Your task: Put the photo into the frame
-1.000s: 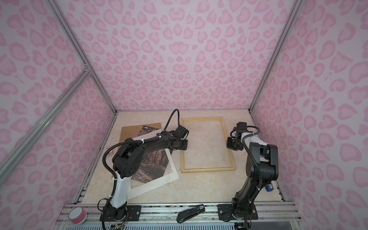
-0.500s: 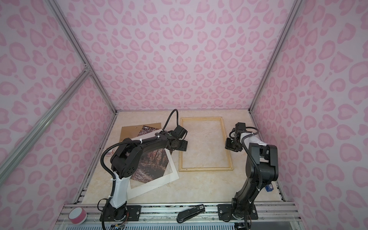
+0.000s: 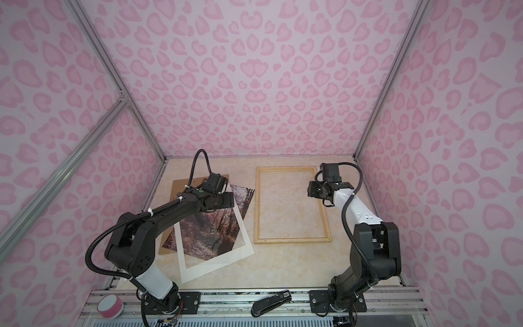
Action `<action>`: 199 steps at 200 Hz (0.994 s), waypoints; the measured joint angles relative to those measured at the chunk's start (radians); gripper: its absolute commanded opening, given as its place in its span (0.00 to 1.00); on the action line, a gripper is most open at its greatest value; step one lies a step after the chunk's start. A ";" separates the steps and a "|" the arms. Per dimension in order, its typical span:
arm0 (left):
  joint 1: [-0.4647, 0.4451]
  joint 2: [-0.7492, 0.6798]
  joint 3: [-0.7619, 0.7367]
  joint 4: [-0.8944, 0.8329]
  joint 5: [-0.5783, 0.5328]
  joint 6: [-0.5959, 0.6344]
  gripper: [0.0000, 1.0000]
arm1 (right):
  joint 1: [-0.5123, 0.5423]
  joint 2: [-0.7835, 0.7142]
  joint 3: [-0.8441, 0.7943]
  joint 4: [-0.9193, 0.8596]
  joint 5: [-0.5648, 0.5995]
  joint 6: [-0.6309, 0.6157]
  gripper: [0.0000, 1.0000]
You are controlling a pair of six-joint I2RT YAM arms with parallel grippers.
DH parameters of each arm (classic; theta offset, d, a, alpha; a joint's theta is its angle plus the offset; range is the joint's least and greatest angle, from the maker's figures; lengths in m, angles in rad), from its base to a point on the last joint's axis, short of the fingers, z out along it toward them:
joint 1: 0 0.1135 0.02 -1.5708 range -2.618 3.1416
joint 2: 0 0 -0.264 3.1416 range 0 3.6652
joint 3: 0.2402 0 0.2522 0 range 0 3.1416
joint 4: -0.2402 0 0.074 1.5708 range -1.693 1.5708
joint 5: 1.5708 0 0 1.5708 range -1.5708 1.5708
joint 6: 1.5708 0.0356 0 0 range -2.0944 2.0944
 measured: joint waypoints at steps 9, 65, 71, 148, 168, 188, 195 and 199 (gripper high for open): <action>0.021 -0.029 -0.038 0.000 -0.005 -0.002 0.82 | 0.063 0.021 0.013 0.026 -0.012 0.019 0.59; 0.093 -0.129 -0.162 0.001 -0.018 -0.002 0.83 | 0.373 0.232 0.059 0.283 -0.108 0.225 0.60; 0.096 -0.131 -0.172 0.000 -0.018 -0.002 0.83 | 0.393 0.255 0.061 0.309 -0.119 0.250 0.60; 0.141 -0.121 -0.261 0.048 0.017 -0.010 0.82 | 0.518 0.452 0.161 0.446 -0.219 0.384 0.62; 0.146 -0.108 -0.269 0.061 0.035 -0.010 0.82 | 0.529 0.488 0.188 0.451 -0.230 0.389 0.62; 0.150 -0.098 -0.271 0.078 0.051 -0.011 0.82 | 0.534 0.517 0.208 0.449 -0.240 0.393 0.62; 0.151 -0.097 -0.272 0.082 0.054 -0.011 0.82 | 0.536 0.522 0.213 0.449 -0.242 0.393 0.62; 0.151 -0.096 -0.272 0.082 0.055 -0.011 0.82 | 0.536 0.526 0.216 0.449 -0.242 0.393 0.62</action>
